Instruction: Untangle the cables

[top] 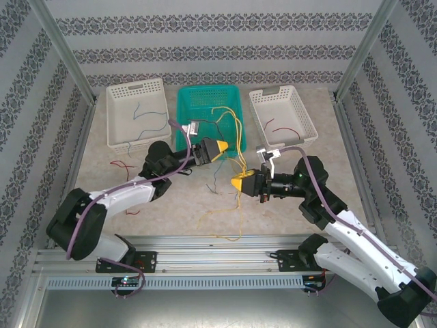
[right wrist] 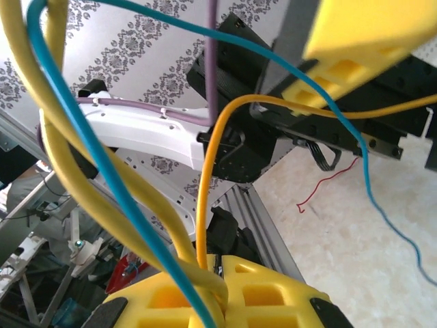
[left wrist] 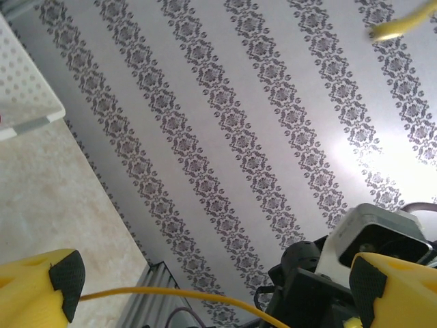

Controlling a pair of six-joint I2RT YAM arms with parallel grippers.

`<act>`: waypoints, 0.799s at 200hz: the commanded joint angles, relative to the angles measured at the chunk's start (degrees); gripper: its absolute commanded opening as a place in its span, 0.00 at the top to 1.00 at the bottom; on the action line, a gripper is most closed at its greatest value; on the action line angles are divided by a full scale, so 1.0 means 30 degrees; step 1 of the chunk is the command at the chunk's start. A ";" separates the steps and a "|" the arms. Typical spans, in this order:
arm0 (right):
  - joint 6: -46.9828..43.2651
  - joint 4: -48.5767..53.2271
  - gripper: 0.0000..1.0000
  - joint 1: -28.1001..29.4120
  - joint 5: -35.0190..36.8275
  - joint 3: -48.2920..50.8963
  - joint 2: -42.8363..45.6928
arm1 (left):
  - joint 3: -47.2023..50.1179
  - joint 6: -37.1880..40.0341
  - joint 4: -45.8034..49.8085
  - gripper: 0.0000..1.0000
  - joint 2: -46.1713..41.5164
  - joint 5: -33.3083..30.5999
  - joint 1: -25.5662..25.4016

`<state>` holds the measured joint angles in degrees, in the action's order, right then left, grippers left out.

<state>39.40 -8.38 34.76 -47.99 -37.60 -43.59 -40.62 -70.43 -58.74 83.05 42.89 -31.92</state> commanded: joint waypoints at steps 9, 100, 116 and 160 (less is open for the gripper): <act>-0.1089 -0.0233 1.00 0.0149 0.0612 0.0025 -0.0113 | 0.0247 -0.2076 -0.4295 0.00 0.0605 0.0624 -0.0228; -0.1330 0.1101 1.00 -0.0510 0.2841 0.0260 -0.0397 | 0.0932 -0.1856 -0.4883 0.41 0.0384 0.1255 -0.0247; -0.1210 0.1095 1.00 -0.0700 0.2885 0.0340 -0.0439 | 0.1104 -0.1923 -0.5138 0.51 0.0414 0.1306 -0.0229; -0.0983 0.1466 1.00 -0.0997 0.3242 0.0435 -0.0643 | 0.1155 -0.2010 -0.5322 0.70 0.0330 0.1563 -0.0232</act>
<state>36.05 -4.23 32.40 -39.64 -36.95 -45.41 -37.32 -76.58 -69.71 84.99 46.11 -31.94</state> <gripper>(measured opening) 0.075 0.343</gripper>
